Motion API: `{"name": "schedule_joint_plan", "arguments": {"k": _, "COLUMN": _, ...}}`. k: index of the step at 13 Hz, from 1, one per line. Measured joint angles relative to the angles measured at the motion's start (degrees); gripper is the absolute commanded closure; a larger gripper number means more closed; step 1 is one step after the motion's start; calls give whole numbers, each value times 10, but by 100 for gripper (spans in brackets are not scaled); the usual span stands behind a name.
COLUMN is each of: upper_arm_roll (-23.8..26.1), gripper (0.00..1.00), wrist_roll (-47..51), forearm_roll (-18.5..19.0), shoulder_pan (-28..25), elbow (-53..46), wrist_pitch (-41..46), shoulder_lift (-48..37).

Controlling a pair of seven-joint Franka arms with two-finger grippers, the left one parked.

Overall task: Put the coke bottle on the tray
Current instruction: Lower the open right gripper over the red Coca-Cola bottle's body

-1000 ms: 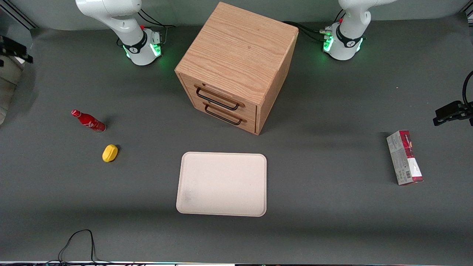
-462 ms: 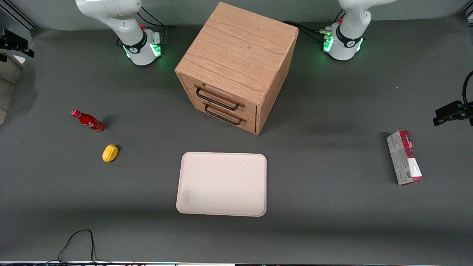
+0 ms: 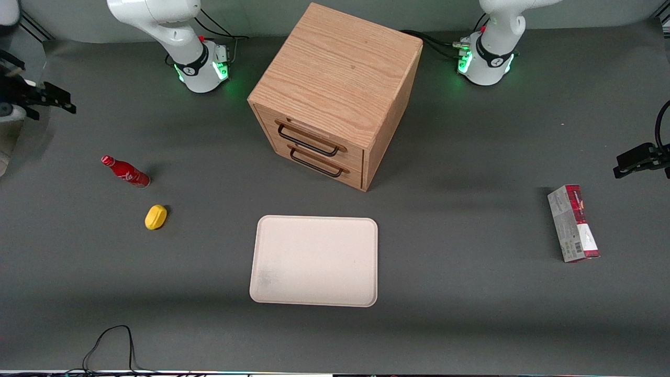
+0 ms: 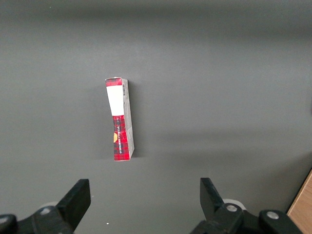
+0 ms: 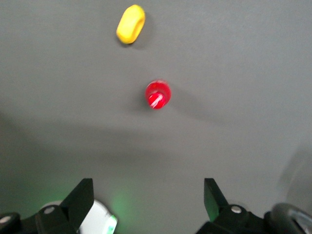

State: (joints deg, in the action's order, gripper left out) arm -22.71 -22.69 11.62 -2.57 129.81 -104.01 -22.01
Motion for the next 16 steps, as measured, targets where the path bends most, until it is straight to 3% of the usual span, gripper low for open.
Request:
{"name": "schedule_joint_plan", "arguments": {"k": 3, "upper_arm_roll": -36, "gripper": 0, "wrist_roll": 0, "forearm_roll": 5, "shoulder_pan": 1, "elbow": 58, "wrist_pitch": -102, "shoulder_lift": 19}}
{"name": "schedule_joint_plan", "arguments": {"k": 8, "upper_arm_roll": -37, "gripper": 0, "wrist_roll": 17, "forearm_roll": 5, "shoulder_pan": 0, "elbow": 123, "wrist_pitch": -237, "shoulder_lift": 73}}
{"name": "schedule_joint_plan", "arguments": {"k": 16, "upper_arm_roll": -33, "gripper": 0, "wrist_roll": 25, "forearm_roll": -9, "shoulder_pan": -8, "elbow": 142, "wrist_pitch": -314, "shoulder_lift": 123}}
